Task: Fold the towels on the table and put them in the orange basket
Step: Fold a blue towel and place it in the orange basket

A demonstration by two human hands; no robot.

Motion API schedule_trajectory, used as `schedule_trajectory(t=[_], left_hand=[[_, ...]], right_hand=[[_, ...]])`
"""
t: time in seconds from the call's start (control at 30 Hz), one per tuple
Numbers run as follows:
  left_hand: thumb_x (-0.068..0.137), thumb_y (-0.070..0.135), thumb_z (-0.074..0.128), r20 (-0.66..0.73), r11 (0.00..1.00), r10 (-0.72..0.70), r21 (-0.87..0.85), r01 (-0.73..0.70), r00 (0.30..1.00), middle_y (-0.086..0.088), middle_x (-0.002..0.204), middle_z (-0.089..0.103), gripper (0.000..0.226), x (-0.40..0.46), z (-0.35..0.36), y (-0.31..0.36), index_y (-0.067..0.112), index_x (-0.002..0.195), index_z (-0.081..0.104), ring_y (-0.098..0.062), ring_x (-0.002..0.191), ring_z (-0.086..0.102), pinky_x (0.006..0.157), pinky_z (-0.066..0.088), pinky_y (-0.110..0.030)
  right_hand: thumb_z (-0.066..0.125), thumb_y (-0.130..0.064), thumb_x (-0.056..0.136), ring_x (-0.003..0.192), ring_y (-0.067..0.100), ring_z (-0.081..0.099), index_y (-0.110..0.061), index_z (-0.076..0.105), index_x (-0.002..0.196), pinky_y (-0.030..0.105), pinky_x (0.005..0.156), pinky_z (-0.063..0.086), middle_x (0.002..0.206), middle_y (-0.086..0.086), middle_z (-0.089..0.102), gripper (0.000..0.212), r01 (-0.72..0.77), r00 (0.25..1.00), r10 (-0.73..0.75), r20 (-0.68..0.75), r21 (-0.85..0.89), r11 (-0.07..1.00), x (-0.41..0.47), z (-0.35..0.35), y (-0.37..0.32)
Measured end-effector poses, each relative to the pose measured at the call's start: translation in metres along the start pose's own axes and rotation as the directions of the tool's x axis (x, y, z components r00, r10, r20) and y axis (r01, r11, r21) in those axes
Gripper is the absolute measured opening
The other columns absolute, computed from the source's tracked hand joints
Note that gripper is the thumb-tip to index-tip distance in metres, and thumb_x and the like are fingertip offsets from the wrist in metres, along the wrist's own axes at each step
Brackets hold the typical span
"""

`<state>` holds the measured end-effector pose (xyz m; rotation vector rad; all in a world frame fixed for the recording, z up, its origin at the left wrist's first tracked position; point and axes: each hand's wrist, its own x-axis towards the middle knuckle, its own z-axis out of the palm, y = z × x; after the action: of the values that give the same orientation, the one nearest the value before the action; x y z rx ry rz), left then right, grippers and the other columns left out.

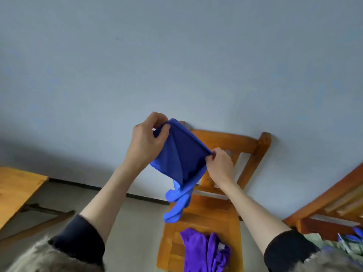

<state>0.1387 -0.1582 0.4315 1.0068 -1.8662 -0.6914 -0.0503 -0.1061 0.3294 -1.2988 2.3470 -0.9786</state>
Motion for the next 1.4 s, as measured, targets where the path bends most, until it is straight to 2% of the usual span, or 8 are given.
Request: schedule_trajectory(t=[0.27, 0.37, 0.53, 0.67, 0.8, 1.07, 1.23, 1.4], left_hand=[[0.091, 0.015, 0.047, -0.239, 0.943, -0.156, 0.252, 0.216, 0.958, 0.013, 0.081, 0.058, 0.008, -0.002, -0.076, 0.009, 0.02, 0.094, 0.052, -0.011, 0.079, 0.055, 0.064, 0.043, -0.02], [0.089, 0.012, 0.047, -0.224, 0.855, -0.308, 0.36, 0.372, 0.925, -0.002, 0.095, 0.059, 0.021, -0.014, -0.096, -0.002, 0.015, 0.109, 0.049, -0.026, 0.09, 0.055, 0.078, 0.045, -0.036], [0.085, 0.03, 0.065, -0.051, 0.904, -0.358, 0.232, 0.36, 0.932, 0.003, 0.116, 0.05, 0.051, -0.033, -0.102, 0.004, 0.028, 0.131, 0.041, -0.016, 0.097, 0.054, 0.084, 0.039, -0.026], [0.087, 0.028, 0.064, 0.027, 0.955, -0.291, 0.071, 0.289, 0.956, 0.016, 0.119, 0.054, 0.033, -0.04, -0.102, 0.02, 0.042, 0.114, 0.052, -0.006, 0.107, 0.055, 0.093, 0.044, -0.028], [0.087, 0.019, 0.063, -0.06, 0.956, -0.29, -0.073, 0.285, 0.955, 0.007, 0.087, 0.07, 0.007, -0.054, -0.127, 0.027, 0.024, 0.09, 0.066, -0.008, 0.08, 0.067, 0.078, 0.051, -0.031], [0.089, 0.017, 0.061, -0.216, 0.949, -0.309, -0.014, 0.314, 0.926, 0.003, 0.094, 0.071, 0.011, -0.107, -0.209, 0.011, 0.014, 0.098, 0.068, -0.011, 0.087, 0.067, 0.082, 0.053, -0.025], [0.087, 0.015, 0.064, -0.396, 0.923, -0.352, 0.002, 0.384, 0.848, 0.0, 0.08, 0.07, 0.007, -0.146, -0.286, -0.005, 0.012, 0.081, 0.067, -0.016, 0.079, 0.066, 0.073, 0.054, -0.031], [0.084, 0.011, 0.063, -0.575, 0.911, -0.244, 0.141, 0.388, 0.781, 0.006, 0.072, 0.066, 0.018, -0.186, -0.37, -0.017, 0.023, 0.071, 0.062, -0.002, 0.065, 0.057, 0.06, 0.044, -0.012]], right_hand=[[0.036, -0.009, 0.095, 0.076, 0.015, 0.052, -0.012, 0.053, 0.094, 0.026, 0.063, 0.038, 0.097, 0.008, 0.062, 0.018, 0.131, 0.981, -0.16, 0.109, 0.236, 0.963, 0.019, -0.05, -0.067], [0.044, -0.012, 0.094, 0.076, 0.015, 0.054, -0.005, 0.061, 0.091, 0.025, 0.066, 0.041, 0.084, 0.003, 0.062, 0.019, 0.251, 0.933, -0.318, 0.168, 0.33, 0.91, 0.018, -0.065, -0.104], [0.059, -0.023, 0.089, 0.055, -0.004, 0.051, -0.013, 0.064, 0.073, 0.007, 0.052, 0.036, 0.063, -0.014, 0.057, 0.02, 0.417, 0.776, -0.536, 0.332, 0.367, 0.832, 0.003, -0.08, -0.166], [0.059, -0.023, 0.09, 0.08, 0.001, 0.059, -0.019, 0.07, 0.081, 0.013, 0.073, 0.044, 0.08, -0.013, 0.065, 0.014, 0.513, 0.612, -0.645, 0.458, 0.391, 0.764, -0.018, -0.076, -0.202], [0.06, -0.025, 0.089, 0.089, 0.007, 0.061, -0.016, 0.073, 0.085, 0.018, 0.078, 0.046, 0.084, -0.011, 0.068, 0.015, 0.549, 0.547, -0.68, 0.489, 0.404, 0.732, -0.034, -0.063, -0.229], [0.06, -0.023, 0.089, 0.094, 0.01, 0.062, -0.013, 0.072, 0.085, 0.021, 0.083, 0.044, 0.093, -0.002, 0.071, 0.016, 0.551, 0.39, -0.741, 0.547, 0.507, 0.663, -0.094, -0.018, -0.308], [0.061, -0.027, 0.088, 0.082, 0.009, 0.058, -0.021, 0.066, 0.071, 0.017, 0.072, 0.042, 0.079, -0.007, 0.065, 0.019, 0.578, 0.321, -0.768, 0.554, 0.528, 0.622, -0.137, 0.03, -0.36], [0.064, -0.047, 0.083, 0.05, 0.007, 0.04, -0.021, 0.046, 0.051, 0.016, 0.048, 0.029, 0.053, -0.008, 0.045, 0.044, 0.622, 0.296, -0.765, 0.571, 0.493, 0.608, -0.186, 0.099, -0.397]])
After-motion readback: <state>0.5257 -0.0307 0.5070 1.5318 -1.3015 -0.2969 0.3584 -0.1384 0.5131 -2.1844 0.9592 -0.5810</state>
